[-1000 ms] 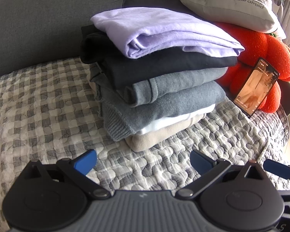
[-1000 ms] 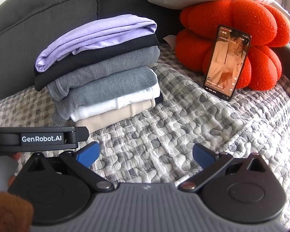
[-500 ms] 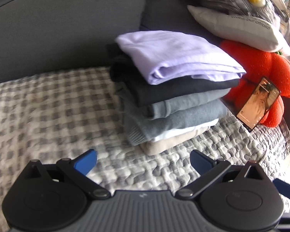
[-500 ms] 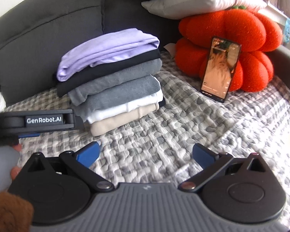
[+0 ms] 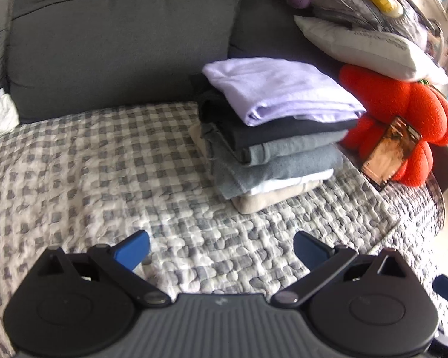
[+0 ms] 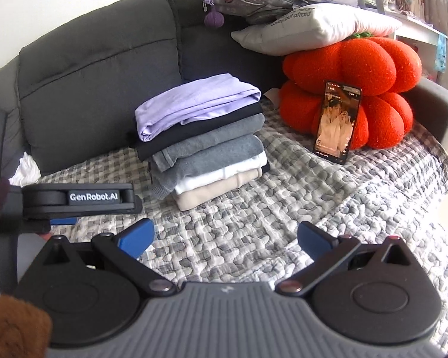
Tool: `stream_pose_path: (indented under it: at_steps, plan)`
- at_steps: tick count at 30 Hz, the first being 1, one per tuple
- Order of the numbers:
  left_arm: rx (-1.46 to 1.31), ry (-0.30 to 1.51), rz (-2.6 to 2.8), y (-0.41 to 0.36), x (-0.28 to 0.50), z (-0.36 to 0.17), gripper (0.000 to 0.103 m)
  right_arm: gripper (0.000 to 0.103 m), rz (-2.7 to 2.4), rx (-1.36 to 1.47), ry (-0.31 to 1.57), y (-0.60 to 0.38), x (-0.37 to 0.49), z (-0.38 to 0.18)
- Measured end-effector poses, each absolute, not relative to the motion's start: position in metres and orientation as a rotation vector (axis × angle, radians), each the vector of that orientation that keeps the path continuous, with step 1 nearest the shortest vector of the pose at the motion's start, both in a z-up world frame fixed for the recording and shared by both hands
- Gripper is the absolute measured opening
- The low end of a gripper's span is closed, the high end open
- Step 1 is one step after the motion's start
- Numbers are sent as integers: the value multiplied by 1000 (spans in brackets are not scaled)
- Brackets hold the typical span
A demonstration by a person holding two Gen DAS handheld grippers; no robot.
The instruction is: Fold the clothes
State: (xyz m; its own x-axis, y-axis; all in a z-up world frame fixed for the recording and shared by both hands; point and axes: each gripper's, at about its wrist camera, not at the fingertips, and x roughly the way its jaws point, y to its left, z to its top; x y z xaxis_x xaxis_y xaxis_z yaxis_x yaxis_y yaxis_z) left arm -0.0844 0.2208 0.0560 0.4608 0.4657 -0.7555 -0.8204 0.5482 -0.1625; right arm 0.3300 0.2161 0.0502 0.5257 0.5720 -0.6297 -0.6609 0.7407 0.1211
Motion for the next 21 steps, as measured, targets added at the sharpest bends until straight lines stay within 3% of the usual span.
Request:
stream_pose_path:
  at_steps: [21]
  plan:
    - [-573, 706, 859, 217, -88, 56, 103, 103, 752, -140, 690, 211, 326, 49]
